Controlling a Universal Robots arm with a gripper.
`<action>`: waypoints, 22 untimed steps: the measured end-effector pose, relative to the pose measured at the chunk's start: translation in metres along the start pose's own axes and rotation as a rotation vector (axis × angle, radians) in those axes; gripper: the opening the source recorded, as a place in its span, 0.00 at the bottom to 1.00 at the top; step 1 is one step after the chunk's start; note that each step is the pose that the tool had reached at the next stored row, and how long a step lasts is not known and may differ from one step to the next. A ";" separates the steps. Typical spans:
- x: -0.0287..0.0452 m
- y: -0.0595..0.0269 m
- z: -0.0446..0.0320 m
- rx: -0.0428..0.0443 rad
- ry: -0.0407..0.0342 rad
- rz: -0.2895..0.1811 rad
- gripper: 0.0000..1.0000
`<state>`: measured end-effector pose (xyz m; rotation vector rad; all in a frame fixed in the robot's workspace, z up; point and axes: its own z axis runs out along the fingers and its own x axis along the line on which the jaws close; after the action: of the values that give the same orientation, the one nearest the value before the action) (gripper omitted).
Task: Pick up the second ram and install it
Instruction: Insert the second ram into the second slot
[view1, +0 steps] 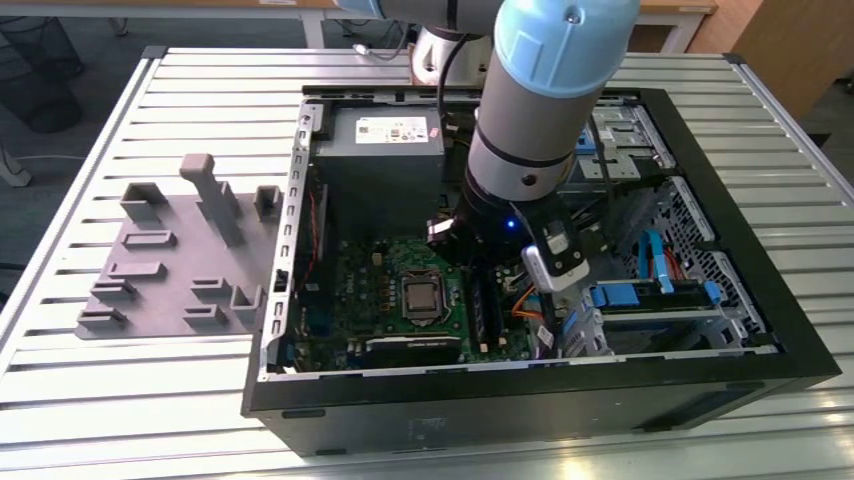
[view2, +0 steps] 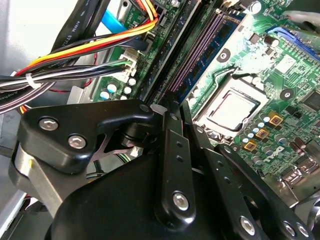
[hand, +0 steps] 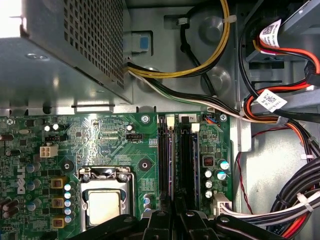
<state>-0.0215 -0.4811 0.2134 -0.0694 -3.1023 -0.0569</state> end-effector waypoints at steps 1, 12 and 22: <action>-0.0001 0.0000 -0.0005 0.0000 0.0008 0.000 0.14; -0.0001 0.0001 -0.0034 0.0007 0.0057 -0.008 0.14; -0.0012 0.0001 -0.0013 -0.0001 0.0075 -0.029 0.14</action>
<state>-0.0202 -0.4811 0.2147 -0.0238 -3.0960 -0.0580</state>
